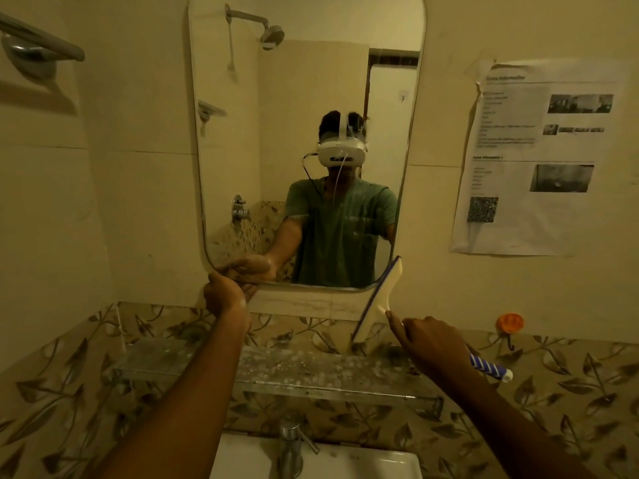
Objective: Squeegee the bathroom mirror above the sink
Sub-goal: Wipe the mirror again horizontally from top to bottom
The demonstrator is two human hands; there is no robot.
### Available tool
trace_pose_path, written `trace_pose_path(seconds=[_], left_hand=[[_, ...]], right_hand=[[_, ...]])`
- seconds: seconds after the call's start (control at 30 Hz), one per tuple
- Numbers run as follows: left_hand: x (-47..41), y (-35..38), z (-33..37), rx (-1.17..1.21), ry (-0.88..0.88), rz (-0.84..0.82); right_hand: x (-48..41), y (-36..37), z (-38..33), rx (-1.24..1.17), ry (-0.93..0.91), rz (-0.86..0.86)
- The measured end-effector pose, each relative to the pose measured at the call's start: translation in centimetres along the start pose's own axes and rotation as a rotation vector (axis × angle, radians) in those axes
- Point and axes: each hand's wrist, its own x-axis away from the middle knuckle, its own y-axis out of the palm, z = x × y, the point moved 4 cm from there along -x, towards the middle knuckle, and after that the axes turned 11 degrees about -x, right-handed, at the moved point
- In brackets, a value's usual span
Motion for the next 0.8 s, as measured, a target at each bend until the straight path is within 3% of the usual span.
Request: trace_pose_path(seconds=[0.13, 0.3, 0.5, 0.67, 0.8], left_hand=[[1.1, 0.3, -1.0, -0.037, -0.016, -0.020], [3.3, 1.4, -3.6, -0.351, 0.020, -0.138], [6.8, 1.8, -3.7, -0.993, 0.553, -0.160], [11.0, 1.5, -2.3, -1.100, 0.965, -0.174], [13.8, 0.6, -3.2, -1.101, 1.129, -0.233]], right_hand=[[2.4, 0.1, 0.9, -0.023, -0.021, 0.122], [4.1, -0.6, -0.2, -0.213, 0.036, 0.200], [5.2, -1.2, -2.2, -0.603, 0.162, 0.330], [6.7, -1.2, -2.5, -0.917, 0.306, 0.328], [9.1, -1.5, -3.1, -1.086, 0.392, 0.266]])
